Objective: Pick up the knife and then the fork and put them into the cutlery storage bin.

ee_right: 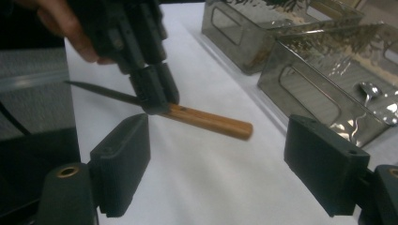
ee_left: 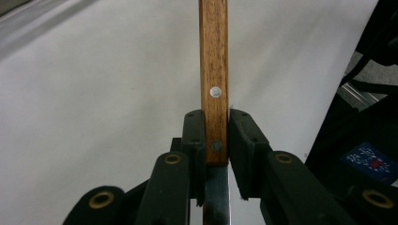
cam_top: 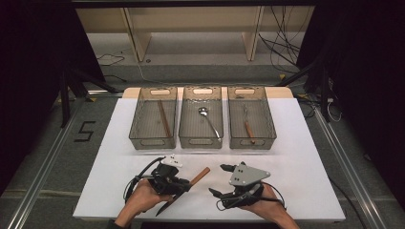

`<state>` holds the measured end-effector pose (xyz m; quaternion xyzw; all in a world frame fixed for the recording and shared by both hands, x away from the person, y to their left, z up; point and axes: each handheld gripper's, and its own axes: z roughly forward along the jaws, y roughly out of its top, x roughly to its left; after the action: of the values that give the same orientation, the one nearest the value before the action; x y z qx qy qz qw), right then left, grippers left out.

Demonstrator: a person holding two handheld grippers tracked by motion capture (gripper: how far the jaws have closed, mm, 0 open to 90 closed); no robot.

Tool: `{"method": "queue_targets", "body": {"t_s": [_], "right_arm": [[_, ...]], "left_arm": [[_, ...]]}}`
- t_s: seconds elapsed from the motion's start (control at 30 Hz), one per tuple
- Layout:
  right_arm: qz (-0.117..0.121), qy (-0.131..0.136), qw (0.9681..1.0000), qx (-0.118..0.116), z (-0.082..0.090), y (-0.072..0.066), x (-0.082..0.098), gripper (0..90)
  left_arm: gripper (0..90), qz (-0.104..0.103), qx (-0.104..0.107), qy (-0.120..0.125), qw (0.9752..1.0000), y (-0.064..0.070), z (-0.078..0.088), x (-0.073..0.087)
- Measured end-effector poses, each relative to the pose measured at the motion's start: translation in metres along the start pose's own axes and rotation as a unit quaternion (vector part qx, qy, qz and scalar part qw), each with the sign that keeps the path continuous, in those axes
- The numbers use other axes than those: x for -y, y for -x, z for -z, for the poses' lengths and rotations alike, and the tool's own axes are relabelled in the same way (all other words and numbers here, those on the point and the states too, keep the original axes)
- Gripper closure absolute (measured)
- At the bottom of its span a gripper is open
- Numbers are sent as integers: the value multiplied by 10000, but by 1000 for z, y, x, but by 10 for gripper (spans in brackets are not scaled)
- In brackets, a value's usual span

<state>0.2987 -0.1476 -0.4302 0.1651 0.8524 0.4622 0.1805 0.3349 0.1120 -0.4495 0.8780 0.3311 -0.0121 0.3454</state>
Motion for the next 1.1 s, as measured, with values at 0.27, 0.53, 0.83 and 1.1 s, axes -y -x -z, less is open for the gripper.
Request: {"method": "queue_targets", "body": {"t_s": [0.27,0.53,0.83,1.1], "right_arm": [[1068,-197,9936,315,-11,-24,0,245],[2371,-444,9665,880,-24,-46,7,279],[3332,-684,9315,1287,-36,-60,16,392],[3864,-853,9060,1501,-44,-70,22,471]], "left_arm": [[768,-207,185,-169,9995,11,-5,-12],[768,-307,241,-306,9988,15,-7,-13],[768,-401,287,-416,9979,22,-7,-14],[768,-465,363,-477,9971,25,-6,-15]]}}
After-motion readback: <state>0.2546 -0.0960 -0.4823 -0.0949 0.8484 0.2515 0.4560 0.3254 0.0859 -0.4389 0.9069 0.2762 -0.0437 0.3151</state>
